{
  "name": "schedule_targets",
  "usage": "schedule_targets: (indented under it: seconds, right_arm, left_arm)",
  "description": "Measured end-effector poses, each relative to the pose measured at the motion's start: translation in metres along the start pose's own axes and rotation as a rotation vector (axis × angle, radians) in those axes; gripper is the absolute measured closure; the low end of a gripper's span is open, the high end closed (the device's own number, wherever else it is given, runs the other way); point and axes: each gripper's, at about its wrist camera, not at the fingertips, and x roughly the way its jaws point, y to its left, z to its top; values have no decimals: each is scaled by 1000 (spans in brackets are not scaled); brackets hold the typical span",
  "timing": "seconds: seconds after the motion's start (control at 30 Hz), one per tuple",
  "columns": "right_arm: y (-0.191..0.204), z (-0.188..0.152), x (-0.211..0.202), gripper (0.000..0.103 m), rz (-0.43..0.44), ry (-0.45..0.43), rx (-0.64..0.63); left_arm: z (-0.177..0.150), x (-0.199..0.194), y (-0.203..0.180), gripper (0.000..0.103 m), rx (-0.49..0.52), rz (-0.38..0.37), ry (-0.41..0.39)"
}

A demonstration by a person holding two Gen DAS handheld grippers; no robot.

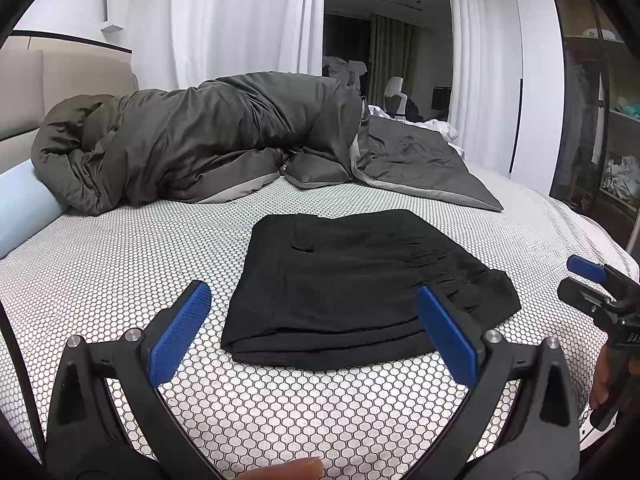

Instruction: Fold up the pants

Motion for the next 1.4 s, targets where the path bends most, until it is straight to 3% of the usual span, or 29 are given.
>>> schedule_targets:
  seconds: [1.4]
  right_arm:
    - [4,1,-2,0,35,-21,4]
  left_arm:
    - [1,-4,-16,1,-2,26,-17]
